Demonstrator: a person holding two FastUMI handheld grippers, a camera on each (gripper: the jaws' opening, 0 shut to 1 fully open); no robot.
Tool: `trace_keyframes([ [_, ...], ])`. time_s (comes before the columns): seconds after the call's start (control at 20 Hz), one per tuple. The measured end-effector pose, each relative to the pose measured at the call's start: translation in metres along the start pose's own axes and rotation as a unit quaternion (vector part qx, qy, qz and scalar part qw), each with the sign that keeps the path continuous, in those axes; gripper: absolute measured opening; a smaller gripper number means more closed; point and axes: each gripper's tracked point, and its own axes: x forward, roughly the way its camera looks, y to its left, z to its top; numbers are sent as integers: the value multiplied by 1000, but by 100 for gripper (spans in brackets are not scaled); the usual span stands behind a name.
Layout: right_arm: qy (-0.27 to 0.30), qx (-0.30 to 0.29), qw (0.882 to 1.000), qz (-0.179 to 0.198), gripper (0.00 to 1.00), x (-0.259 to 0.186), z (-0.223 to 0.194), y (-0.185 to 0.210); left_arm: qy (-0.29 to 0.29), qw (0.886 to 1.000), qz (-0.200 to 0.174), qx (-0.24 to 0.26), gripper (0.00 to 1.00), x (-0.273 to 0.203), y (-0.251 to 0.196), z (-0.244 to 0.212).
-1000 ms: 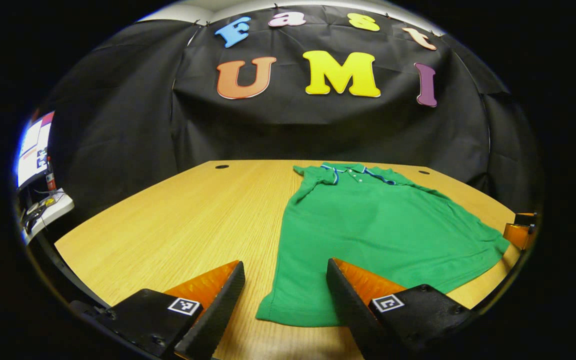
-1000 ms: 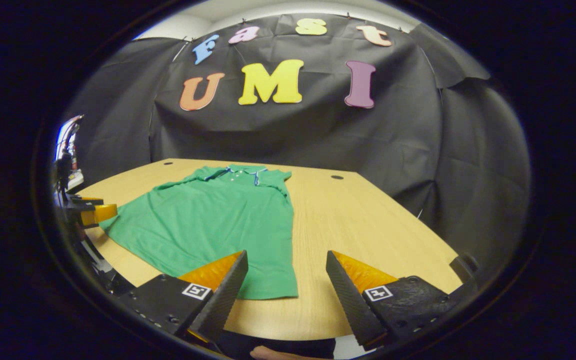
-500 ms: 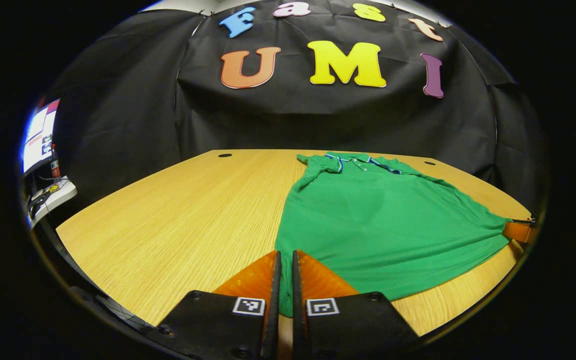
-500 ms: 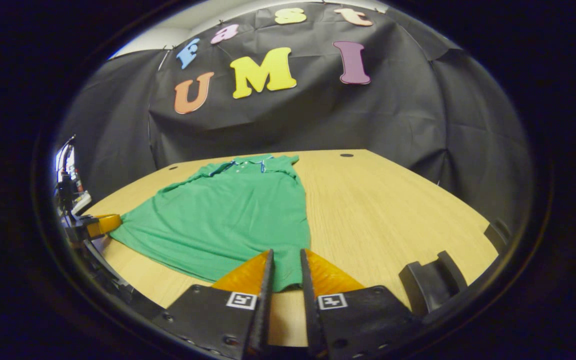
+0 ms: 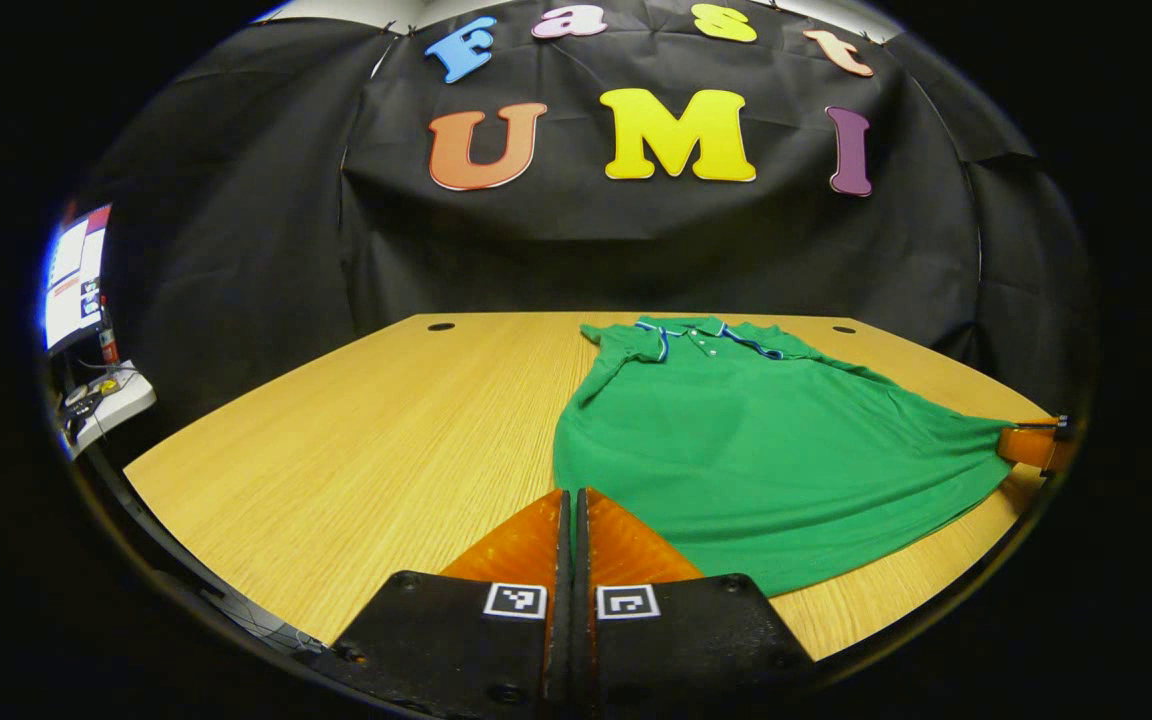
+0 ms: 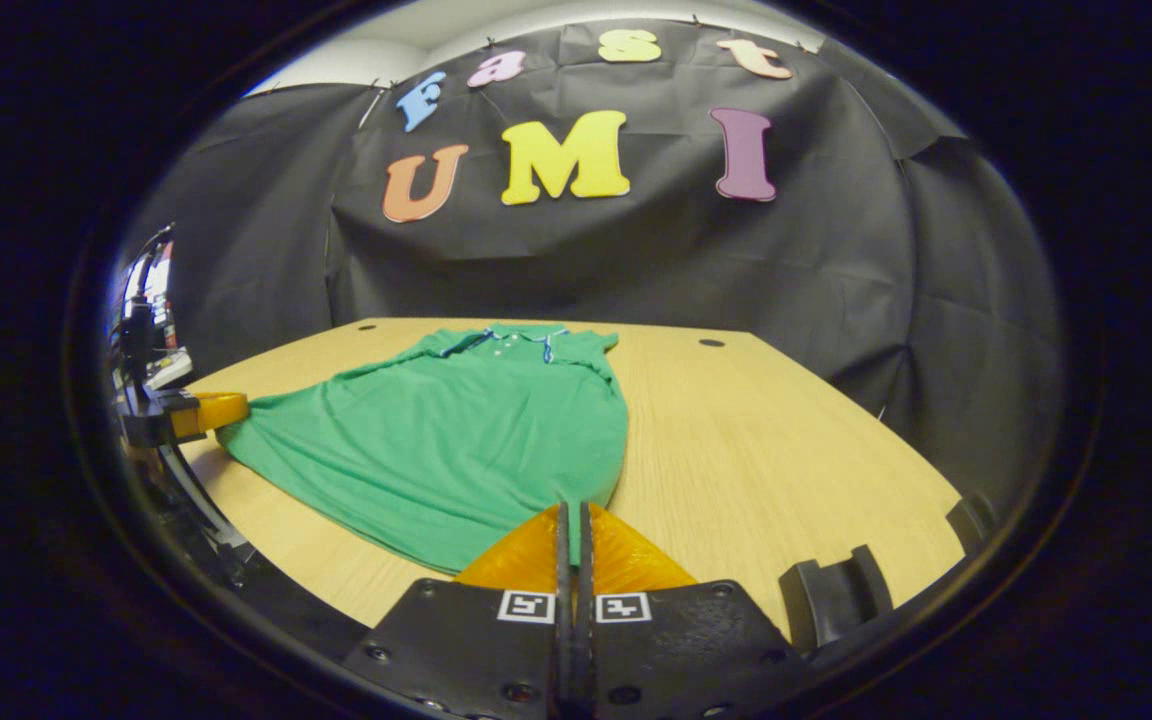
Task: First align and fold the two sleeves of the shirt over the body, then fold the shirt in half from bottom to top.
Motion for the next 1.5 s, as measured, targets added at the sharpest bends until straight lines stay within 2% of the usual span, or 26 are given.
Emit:
trace_keyframes([
  [0.3,-50,-17,999,-4,0,-3,59,-4,-38,999,-4,6,6,-3,-3,51],
  [0.45,-68,-18,997,-9,0,6,89,-7,-48,999,-6,-10,6,8,0,74],
  [0.7,-85,-13,996,2,0,32,139,-9,-48,999,-8,-8,6,38,2,114],
  [0.9,-99,-12,995,5,0,69,193,-16,-62,998,-11,-4,6,71,3,161],
  [1.1,-106,13,994,33,0,118,255,-11,-75,997,-3,4,6,119,10,212],
  [1.2,-129,-2,991,14,0,145,290,-23,-79,997,-3,5,6,147,13,235],
  [1.3,-140,-5,990,11,0,170,314,-21,-77,997,-4,3,6,179,15,253],
  [1.5,-123,2,992,-3,0,241,341,-25,-53,998,-10,-25,6,249,20,273],
])
